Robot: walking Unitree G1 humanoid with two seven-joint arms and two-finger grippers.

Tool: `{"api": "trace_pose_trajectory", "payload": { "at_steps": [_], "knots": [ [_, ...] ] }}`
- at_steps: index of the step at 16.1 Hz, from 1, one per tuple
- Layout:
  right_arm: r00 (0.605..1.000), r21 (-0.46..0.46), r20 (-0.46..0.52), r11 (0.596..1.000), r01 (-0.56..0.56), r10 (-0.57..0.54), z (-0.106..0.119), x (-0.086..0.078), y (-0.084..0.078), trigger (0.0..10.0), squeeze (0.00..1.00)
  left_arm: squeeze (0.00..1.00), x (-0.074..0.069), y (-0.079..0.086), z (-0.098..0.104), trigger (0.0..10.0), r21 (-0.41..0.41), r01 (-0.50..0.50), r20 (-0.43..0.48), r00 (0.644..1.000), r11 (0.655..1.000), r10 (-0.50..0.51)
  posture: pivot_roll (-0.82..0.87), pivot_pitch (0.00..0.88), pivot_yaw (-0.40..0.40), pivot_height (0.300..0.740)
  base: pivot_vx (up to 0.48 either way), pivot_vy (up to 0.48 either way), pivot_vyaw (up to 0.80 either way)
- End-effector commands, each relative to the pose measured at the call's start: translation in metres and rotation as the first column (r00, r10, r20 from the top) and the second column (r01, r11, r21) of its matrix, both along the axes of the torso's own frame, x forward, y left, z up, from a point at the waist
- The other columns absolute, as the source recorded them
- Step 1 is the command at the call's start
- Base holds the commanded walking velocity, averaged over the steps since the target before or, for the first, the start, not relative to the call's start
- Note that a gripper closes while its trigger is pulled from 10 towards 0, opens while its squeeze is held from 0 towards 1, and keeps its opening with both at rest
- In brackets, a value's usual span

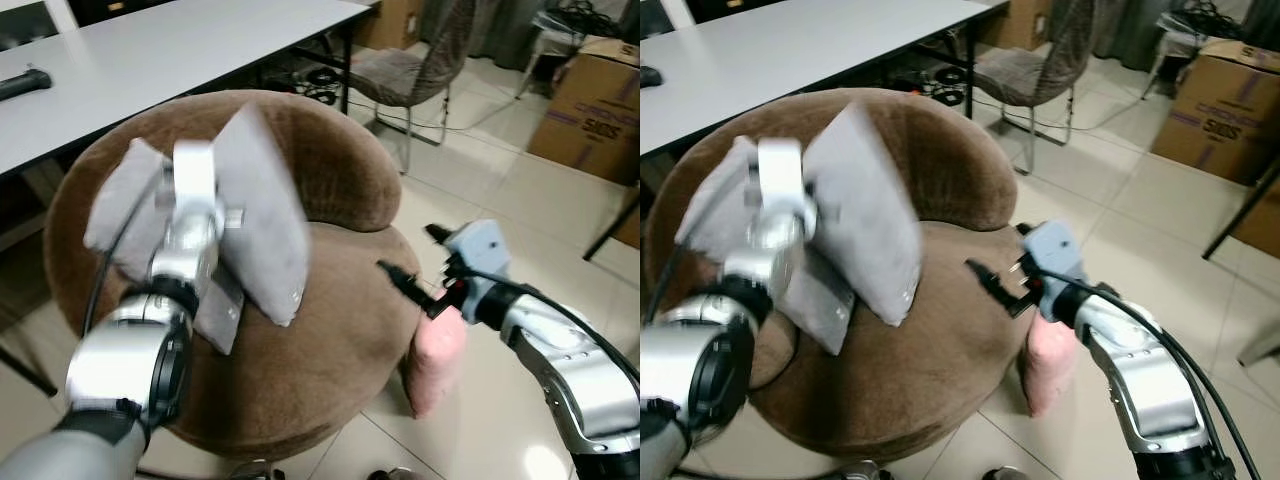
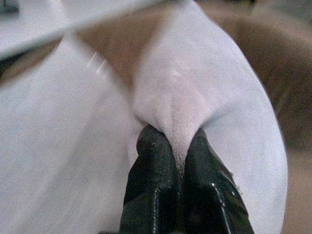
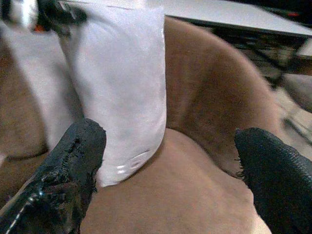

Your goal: Move the pillow to the sofa from floor

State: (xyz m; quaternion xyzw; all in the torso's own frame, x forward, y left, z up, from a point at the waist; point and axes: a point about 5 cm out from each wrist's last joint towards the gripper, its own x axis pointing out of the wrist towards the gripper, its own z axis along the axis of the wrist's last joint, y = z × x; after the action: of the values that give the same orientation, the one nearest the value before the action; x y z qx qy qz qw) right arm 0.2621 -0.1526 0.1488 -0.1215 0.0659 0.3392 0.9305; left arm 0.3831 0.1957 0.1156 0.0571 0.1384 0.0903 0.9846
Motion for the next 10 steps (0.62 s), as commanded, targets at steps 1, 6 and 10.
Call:
{"api": "trace_pose_trajectory", "payload": {
  "at_steps": [1,6,10],
  "knots": [
    [0.998,-0.007,-0.018,0.998,-0.057,0.056,0.001,0.000,0.005,10.0,0.00,0.00,0.001,0.005,0.003,10.0,0.033,-0.011,-0.009,1.000,0.999,0.012,0.02,0.000,0.027,0.740,0.000,0.000,0.00],
    [0.959,-0.037,-0.084,0.961,-0.275,0.271,0.001,-0.002,0.021,10.0,0.00,0.00,-0.011,0.017,-0.018,10.0,0.062,0.013,-0.107,0.994,0.998,-0.006,0.02,0.000,0.015,0.740,0.000,0.000,0.00],
    [0.943,-0.014,-0.098,0.947,-0.320,0.317,0.003,-0.005,0.021,10.0,0.00,1.00,-0.003,0.020,0.000,10.0,0.119,0.090,-0.054,0.995,0.989,-0.084,0.02,0.000,0.015,0.740,0.000,0.000,0.00]
  ]
}}
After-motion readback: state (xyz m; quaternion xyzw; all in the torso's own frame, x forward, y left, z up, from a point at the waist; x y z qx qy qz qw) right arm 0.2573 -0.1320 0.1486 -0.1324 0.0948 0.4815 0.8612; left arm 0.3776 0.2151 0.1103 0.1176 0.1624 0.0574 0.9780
